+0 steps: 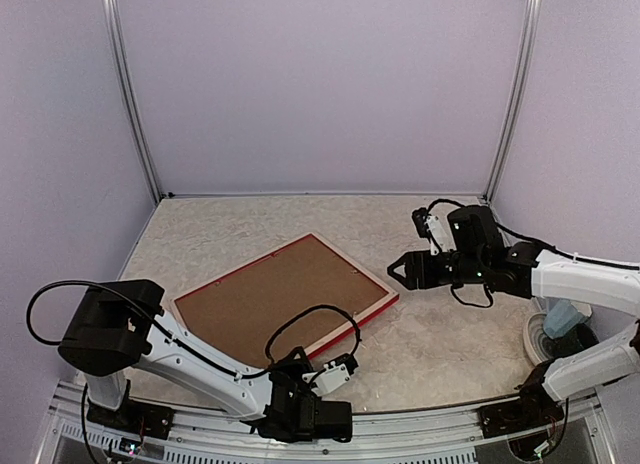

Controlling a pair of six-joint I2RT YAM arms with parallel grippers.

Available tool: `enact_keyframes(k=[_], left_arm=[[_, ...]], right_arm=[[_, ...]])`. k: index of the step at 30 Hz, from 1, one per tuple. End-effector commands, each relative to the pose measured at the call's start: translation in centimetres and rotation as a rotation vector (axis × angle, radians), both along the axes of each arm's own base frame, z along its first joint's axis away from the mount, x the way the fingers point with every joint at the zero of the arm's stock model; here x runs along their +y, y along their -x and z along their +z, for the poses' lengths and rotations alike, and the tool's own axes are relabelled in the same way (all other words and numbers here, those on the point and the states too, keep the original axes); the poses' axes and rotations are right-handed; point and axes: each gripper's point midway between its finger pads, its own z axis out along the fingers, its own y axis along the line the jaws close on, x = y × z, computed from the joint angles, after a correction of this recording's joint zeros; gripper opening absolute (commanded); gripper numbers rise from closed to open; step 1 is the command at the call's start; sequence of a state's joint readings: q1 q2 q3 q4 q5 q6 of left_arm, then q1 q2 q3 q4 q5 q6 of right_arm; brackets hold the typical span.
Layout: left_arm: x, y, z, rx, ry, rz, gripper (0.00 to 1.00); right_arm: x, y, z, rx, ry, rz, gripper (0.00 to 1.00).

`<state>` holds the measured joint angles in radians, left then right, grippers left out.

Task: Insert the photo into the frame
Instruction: Turn over the photo frame at the center of the board.

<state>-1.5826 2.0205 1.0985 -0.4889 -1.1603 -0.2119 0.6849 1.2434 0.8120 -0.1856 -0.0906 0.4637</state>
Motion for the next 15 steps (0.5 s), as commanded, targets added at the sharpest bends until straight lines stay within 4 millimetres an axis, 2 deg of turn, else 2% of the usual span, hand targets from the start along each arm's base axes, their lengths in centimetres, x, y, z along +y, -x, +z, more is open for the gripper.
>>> enact_keyframes(k=[1,7,11,15], left_arm=[[-0.1,-0.9,4.2,-0.103,0.198,0.069,0.00],[0.0,-1.0,4.9,-0.123,0.219,0.080,0.00],[-0.2,-1.0,5.1,-0.134,0.230,0.082,0.00],[-0.2,-1.0,5.3,-0.137,0.245,0.085,0.00]], right_arm=[[0.5,2.7,-1.4,0.127,-0.226,-0.016,0.64],[-0.5,4.7,-3.1,0.206,-0.408,-0.100,0.67],[-0.6,4.9,-4.7,0.240,-0.450,-0.135,0.73],[0.7,4.2,-4.9,0.253,-0.524,-0.123,0.74]])
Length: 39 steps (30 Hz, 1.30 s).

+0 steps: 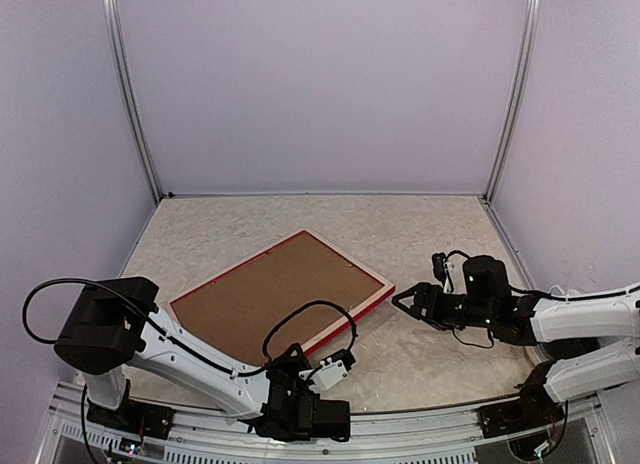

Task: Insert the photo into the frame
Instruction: Turn over the photo frame at the center of the board.

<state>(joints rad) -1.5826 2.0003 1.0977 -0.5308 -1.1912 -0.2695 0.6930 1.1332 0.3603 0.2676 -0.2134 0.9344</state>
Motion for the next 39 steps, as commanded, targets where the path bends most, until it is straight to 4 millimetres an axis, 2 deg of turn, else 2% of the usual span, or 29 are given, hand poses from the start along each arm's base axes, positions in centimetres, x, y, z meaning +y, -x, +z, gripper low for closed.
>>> enact_keyframes(k=[1,7,12,25,30,34,36,39], left_arm=[[-0.8,-0.8,4.3,-0.112,0.215,0.059,0.00],[-0.7,-0.5,4.4,-0.120,0.221,0.062,0.00],[-0.4,-0.3,4.7,-0.133,0.224,0.065,0.00],[-1.0,-0.1,5.1,-0.155,0.221,0.053,0.00],[-1.0,-0.1,4.9,-0.157,0.203,0.048,0.00],[-1.0,-0.1,5.1,-0.160,0.203,0.048,0.00],[-1.0,-0.1,5.4,-0.164,0.208,0.050,0.00],[-1.1,-0.2,6.1,-0.163,0.213,0.053,0.00]], right_arm=[[2.2,-1.0,1.7,-0.017,-0.159,0.000,0.74],[5.5,-2.3,1.0,0.012,-0.194,0.049,0.74],[7.0,-3.1,-0.6,0.052,-0.218,0.044,0.72],[12.2,-3.6,-1.1,0.114,-0.385,0.142,0.66],[12.8,-3.6,-1.0,0.119,-0.403,0.154,0.64],[12.6,-3.7,-0.5,0.116,-0.404,0.142,0.53],[12.7,-3.6,0.1,0.107,-0.411,0.154,0.54],[13.2,-3.2,0.6,0.098,-0.401,0.190,0.60]])
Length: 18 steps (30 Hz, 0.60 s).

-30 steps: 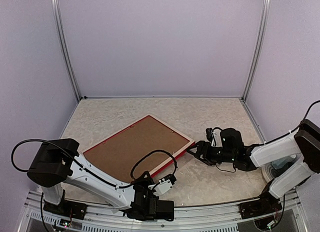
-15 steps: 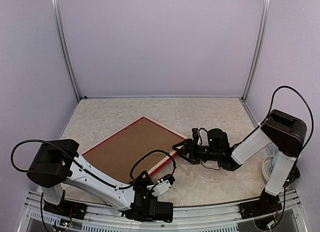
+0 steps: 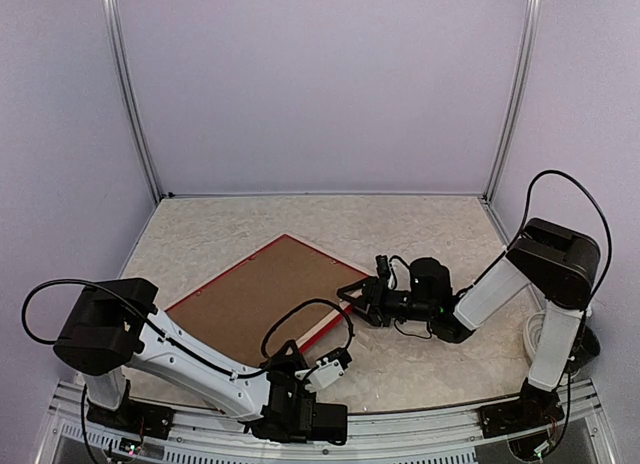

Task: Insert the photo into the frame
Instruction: Turn over the photo frame at the center of the board.

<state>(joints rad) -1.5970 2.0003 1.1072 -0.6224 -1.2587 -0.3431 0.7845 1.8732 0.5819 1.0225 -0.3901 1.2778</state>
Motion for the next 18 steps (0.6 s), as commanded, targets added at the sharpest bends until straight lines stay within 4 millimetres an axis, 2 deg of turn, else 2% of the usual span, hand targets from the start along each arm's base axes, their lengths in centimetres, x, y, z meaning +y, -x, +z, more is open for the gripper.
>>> enact_keyframes(k=[1,4,5,6,7,11,18], left_arm=[[-2.0,-0.4,5.4,-0.101,0.229,0.029,0.00],[-2.3,-0.4,6.6,-0.087,0.238,0.020,0.00],[-2.4,-0.5,6.9,-0.077,0.238,0.017,0.00],[-2.5,-0.5,7.4,-0.070,0.245,0.014,0.00],[-2.6,-0.5,7.8,-0.064,0.249,0.011,0.00],[-2.7,-0.6,10.3,-0.048,0.296,0.003,0.00],[-3.0,-1.0,13.8,-0.021,0.339,-0.010,0.00]], right_arm=[[1.3,0.5,3.0,-0.065,-0.040,0.059,0.63],[1.0,1.1,3.6,-0.081,-0.021,0.078,0.77],[0.8,1.3,3.8,-0.088,-0.012,0.079,0.83],[0.5,1.5,4.2,-0.102,-0.001,0.077,0.96],[0.1,1.7,4.4,-0.112,0.020,0.073,0.99],[-2.6,2.1,4.9,-0.165,0.179,0.006,0.99],[-7.9,2.5,9.8,-0.324,0.331,-0.138,0.99]])
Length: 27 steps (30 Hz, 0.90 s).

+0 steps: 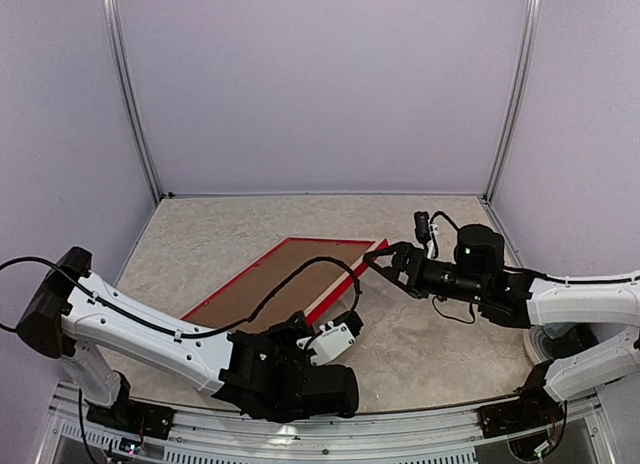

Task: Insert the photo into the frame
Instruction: Turn over the photo frame at the center of the board.

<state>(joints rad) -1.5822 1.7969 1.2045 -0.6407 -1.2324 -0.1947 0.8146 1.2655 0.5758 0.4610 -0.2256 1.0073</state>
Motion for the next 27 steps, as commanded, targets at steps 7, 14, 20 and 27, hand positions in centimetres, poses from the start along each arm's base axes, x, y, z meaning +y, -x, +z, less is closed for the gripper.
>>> enact_keyframes(k=[7,14,20,27], left_arm=[[-2.1,-0.7,9.5,0.041,0.306,-0.017,0.00],[-2.6,-0.7,12.8,0.100,0.398,-0.065,0.00],[-3.0,-0.2,13.6,0.162,0.448,-0.111,0.00],[-2.5,0.0,14.4,0.196,0.508,-0.133,0.00]], right_arm=[[-8.2,0.1,0.4,-0.129,0.324,-0.248,0.99],[-9.0,-0.2,-0.1,-0.155,0.389,-0.264,0.99],[-9.1,-0.2,2.5,-0.324,0.425,-0.235,0.99],[-10.9,-0.3,5.2,-0.518,0.522,-0.240,0.99]])
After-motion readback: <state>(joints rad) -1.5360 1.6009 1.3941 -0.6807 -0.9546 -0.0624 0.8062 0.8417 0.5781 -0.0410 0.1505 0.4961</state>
